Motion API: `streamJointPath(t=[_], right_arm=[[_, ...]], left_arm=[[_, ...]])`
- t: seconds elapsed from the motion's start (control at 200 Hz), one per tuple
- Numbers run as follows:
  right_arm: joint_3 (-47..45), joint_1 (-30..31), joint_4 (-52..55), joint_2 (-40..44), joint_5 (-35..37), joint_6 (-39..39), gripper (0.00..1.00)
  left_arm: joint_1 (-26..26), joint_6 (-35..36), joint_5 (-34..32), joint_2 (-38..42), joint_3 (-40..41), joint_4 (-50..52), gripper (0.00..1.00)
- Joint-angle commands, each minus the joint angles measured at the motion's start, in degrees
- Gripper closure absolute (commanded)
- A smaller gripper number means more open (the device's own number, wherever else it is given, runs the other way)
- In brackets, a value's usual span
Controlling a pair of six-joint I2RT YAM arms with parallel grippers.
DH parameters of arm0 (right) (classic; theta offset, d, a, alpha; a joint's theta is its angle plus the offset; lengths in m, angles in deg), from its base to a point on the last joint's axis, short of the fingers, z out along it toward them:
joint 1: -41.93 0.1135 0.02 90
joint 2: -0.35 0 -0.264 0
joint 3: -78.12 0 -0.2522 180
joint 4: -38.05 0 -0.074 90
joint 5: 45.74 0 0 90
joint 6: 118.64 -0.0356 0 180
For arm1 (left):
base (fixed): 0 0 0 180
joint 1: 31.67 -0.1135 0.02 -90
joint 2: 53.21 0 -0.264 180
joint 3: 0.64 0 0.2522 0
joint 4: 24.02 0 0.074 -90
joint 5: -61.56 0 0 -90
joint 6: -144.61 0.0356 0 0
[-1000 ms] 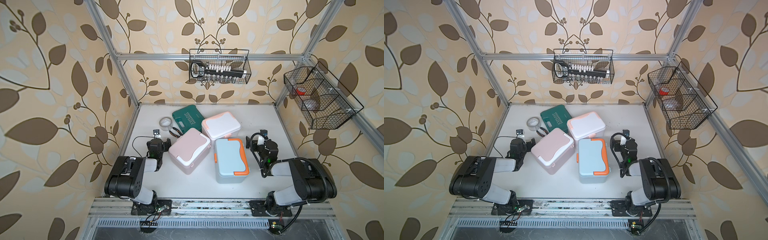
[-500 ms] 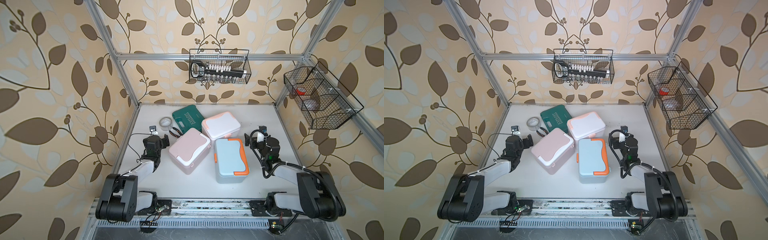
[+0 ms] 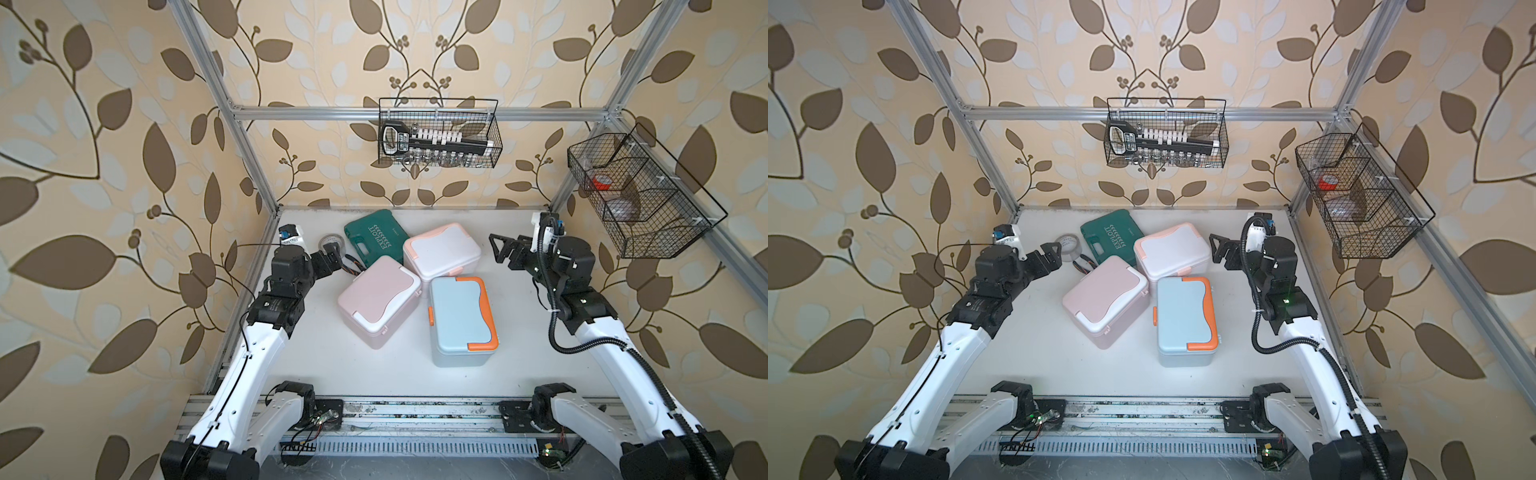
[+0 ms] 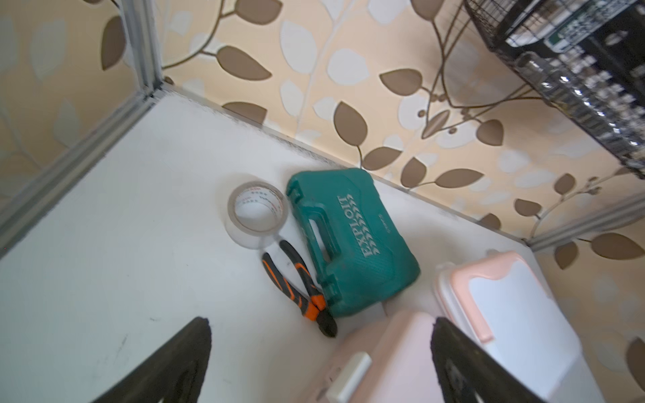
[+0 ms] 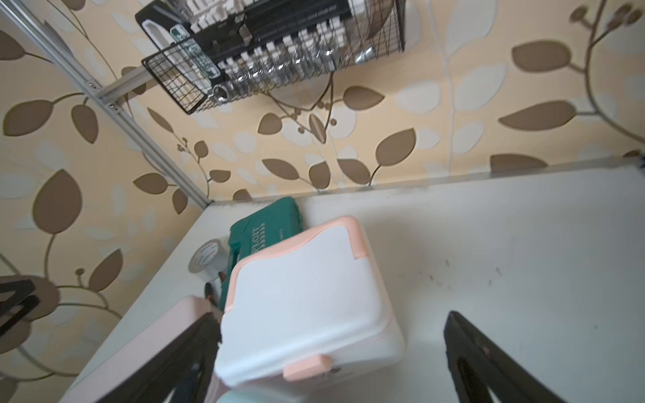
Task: Open first aid kits and take out gauze
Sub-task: Move the first aid kit to the center of the board.
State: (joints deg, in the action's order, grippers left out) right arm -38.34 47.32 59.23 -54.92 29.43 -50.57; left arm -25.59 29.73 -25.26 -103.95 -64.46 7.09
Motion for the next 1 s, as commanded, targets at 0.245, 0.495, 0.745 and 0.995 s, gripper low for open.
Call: streamJointPath(t=[0.245,0.495,0.745,0.995], right_arm=[[4.8,13.3,18.3,4.6,-12.7,-7.0,0.03],[11.8,47.8,24.6,-3.8,2.3,-6.6,0.06],[16.9,70.8,29.4,-18.1,12.0,-8.8,0.08],[12.9,71.4,38.8,-22.1,24.6,-16.5,0.11]], left_arm=[[0.7,-14.3,13.7,13.6,0.8,13.7,0.01],[0.6,-14.5,14.0,7.5,-0.4,18.5,0.01],[0.5,-14.6,10.9,7.6,1.6,19.0,0.01],[0.5,-14.3,10.7,7.6,2.5,19.0,0.01]])
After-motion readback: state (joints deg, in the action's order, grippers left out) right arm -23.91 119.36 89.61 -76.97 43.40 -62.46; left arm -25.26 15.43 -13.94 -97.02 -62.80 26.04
